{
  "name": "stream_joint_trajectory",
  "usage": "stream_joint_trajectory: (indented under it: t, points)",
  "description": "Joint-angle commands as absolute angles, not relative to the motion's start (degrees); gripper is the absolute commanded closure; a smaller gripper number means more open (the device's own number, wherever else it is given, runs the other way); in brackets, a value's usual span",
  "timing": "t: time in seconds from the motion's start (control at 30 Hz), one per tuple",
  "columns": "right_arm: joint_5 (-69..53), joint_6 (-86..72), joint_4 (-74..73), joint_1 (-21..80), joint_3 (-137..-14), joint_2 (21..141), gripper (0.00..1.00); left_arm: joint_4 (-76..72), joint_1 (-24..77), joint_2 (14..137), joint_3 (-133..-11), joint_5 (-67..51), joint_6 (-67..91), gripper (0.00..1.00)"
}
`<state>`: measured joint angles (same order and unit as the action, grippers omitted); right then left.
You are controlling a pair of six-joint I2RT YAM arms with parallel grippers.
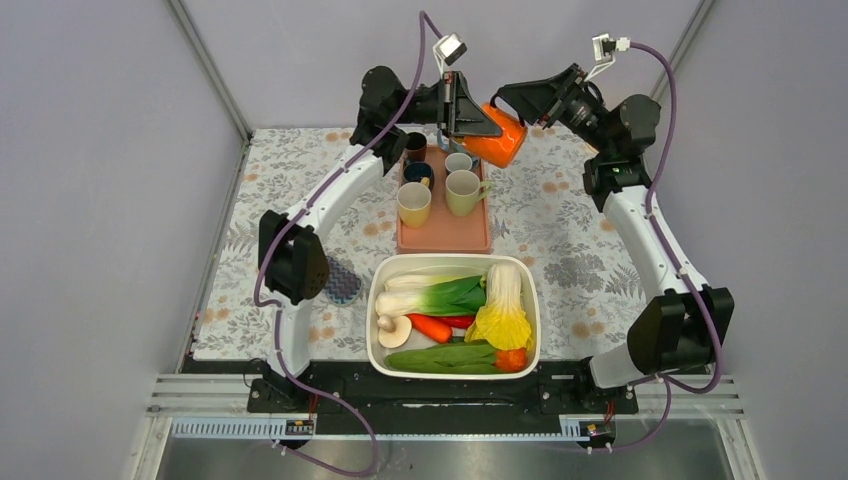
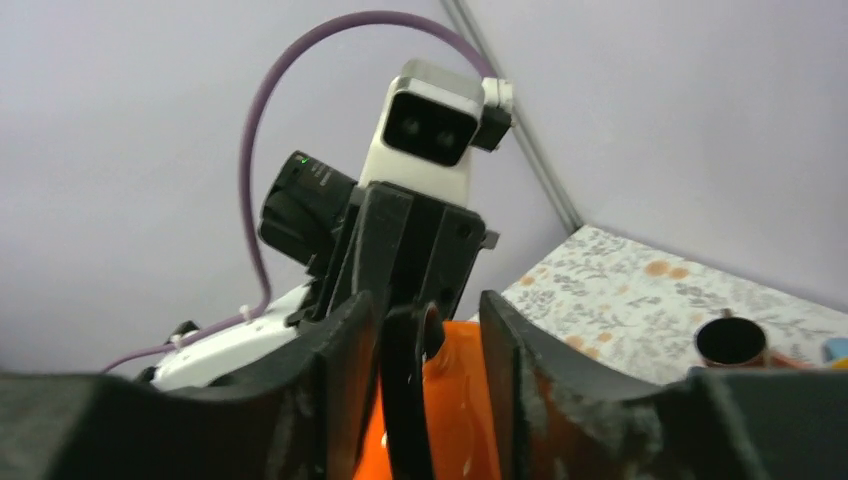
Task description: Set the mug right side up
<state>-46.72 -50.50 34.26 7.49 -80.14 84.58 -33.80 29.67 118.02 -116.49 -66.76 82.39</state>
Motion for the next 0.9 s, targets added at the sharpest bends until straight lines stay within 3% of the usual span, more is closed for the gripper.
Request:
stream_joint_trajectory:
  t: [0.0, 0.2, 0.27, 0.4, 0.47, 0.67, 0.87]
  points:
    - [-39.55, -47.27, 31.39, 7.58, -79.56, 85.03, 0.37, -25.36, 30.6, 114.82, -118.27, -69.66, 70.78, 1.0]
    - [-38.17, -44.64, 27.75, 7.49, -75.59, 85.29, 0.21, -10.68, 30.41, 114.73, -118.23, -67.93, 59.12, 1.0]
    - [-36.89, -42.74, 25.95, 7.46, -74.64, 84.66, 0.02, 0.5, 30.25, 114.89, -119.92, -65.67, 49.5, 1.0]
    - [-29.38, -35.99, 16.61, 6.81, -75.25, 81.68, 0.01, 37.86, 31.42, 116.19, -129.82, -51.17, 12.74, 1.0]
    - [-22.8, -32.4, 10.04, 6.43, -76.65, 80.15, 0.0, 45.76, 33.23, 115.95, -130.3, -40.95, 0.06, 1.0]
    - [2.43, -25.68, -4.22, 5.37, -76.73, 74.81, 0.01, 52.07, 36.72, 115.82, -123.13, -28.76, -14.8, 1.0]
    - [9.53, -19.74, -5.82, 5.17, -73.94, 71.34, 0.0, 51.89, 39.21, 117.06, -117.03, -21.08, -20.55, 1.0]
